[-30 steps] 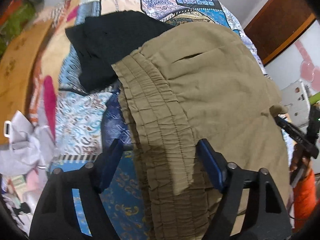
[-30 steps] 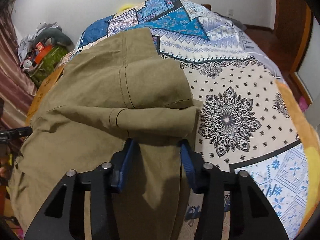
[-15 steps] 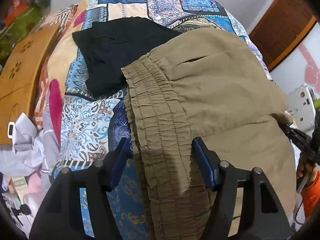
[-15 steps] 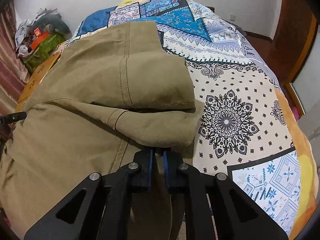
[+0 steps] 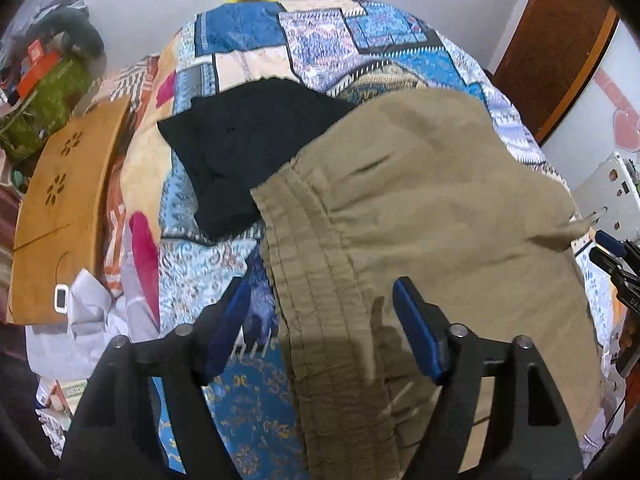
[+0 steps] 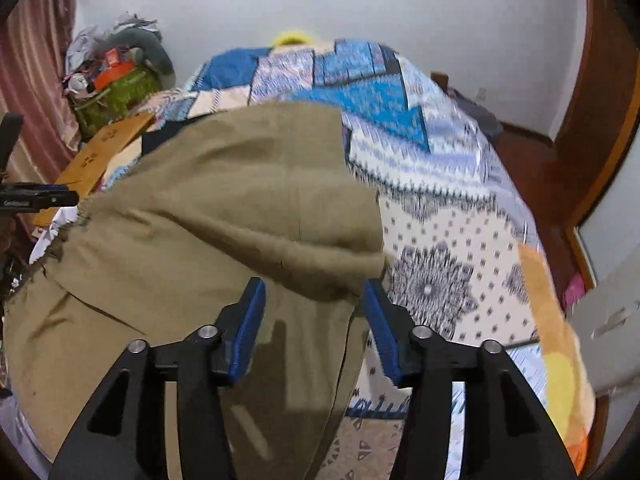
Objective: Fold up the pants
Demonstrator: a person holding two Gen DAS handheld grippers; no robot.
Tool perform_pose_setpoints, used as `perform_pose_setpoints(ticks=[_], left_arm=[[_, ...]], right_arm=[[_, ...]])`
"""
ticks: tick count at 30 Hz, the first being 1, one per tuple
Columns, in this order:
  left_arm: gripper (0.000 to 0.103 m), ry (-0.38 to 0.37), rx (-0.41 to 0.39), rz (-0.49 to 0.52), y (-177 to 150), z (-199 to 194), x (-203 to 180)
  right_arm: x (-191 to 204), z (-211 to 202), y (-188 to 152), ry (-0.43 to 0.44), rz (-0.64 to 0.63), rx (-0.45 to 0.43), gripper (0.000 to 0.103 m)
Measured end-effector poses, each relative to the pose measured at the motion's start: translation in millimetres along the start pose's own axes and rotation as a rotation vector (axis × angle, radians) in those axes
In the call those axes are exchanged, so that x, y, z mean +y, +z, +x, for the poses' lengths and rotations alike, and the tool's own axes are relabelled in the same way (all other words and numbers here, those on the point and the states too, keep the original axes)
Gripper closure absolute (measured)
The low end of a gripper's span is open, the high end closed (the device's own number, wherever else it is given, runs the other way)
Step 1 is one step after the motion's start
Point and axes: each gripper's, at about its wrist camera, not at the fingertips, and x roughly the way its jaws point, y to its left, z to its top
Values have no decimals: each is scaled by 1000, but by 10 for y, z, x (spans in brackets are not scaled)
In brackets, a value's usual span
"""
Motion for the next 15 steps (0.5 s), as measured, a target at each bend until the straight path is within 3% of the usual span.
perform_pose_setpoints(ticks=[2, 4, 11, 15], left_arm=[[22, 14, -18, 3, 67, -8, -5], [19, 25, -23, 7, 132, 30, -2], [18, 19, 72, 3, 232, 453, 59], [18, -2, 97, -19, 181, 610, 118]], right_arm=[[-10, -3, 75, -19, -5, -37, 39], [-39, 33, 117, -34, 5, -54, 36], [-383, 505, 227, -13, 158, 18, 36], [-547, 725, 194, 71, 257, 79, 40]])
